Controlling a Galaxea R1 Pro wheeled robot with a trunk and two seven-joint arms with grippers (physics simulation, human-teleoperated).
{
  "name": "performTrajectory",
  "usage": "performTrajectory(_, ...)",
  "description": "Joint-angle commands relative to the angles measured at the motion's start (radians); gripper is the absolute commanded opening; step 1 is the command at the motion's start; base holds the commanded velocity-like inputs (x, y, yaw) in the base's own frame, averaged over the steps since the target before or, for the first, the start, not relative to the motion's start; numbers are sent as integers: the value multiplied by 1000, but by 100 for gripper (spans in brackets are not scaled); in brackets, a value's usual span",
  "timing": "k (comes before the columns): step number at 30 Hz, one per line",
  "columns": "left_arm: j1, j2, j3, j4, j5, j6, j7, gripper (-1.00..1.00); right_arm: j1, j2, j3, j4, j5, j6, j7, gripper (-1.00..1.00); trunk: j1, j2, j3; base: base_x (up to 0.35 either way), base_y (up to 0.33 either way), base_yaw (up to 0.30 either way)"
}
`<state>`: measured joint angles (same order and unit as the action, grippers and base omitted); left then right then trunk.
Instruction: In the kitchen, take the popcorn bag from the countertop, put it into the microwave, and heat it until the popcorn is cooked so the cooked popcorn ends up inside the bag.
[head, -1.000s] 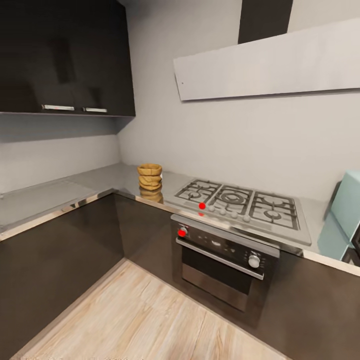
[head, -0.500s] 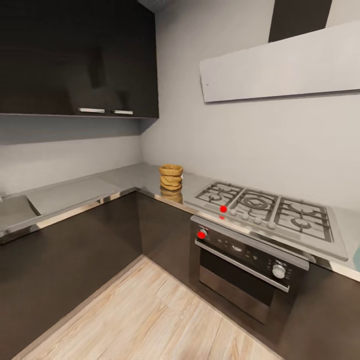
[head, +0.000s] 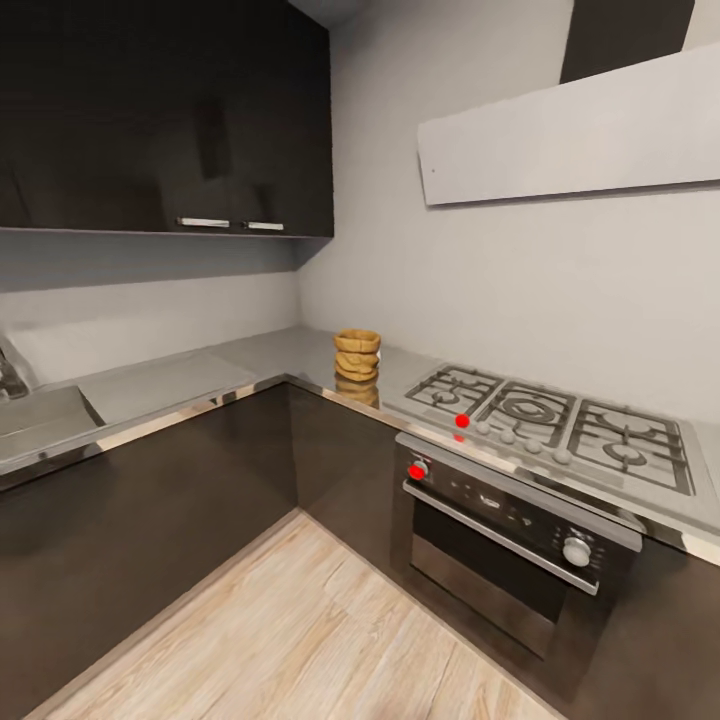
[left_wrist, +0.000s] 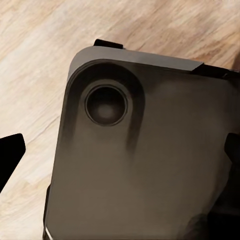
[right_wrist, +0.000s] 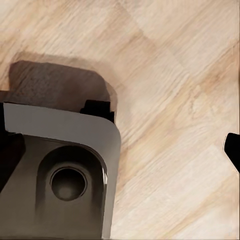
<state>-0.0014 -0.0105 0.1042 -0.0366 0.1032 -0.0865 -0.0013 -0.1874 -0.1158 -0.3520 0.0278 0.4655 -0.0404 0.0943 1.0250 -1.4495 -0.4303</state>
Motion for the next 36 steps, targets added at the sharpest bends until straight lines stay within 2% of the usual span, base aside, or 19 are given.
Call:
performTrajectory(1,0,0,5,0,8,-1,0,100,-1,0,-9,3,30,-5,-1,100,0,-1,-1,34,0,0)
performTrajectory(6,0,0,1,1,10,9,0,100,-1,-1,-10,4,53,-1,-2,100,0,-1,-1,247,31,0)
performTrajectory(27,0,1,2,1,10,10,-2,100,-1,-2,-10,4,53,-3,-3,100,0,-1,-1,296,206,0)
performTrajectory(36,0,1,2,1,10,8,0,100,-1,-2,-10,4,54,0,-2,100,0,-1,-1,318,39,0)
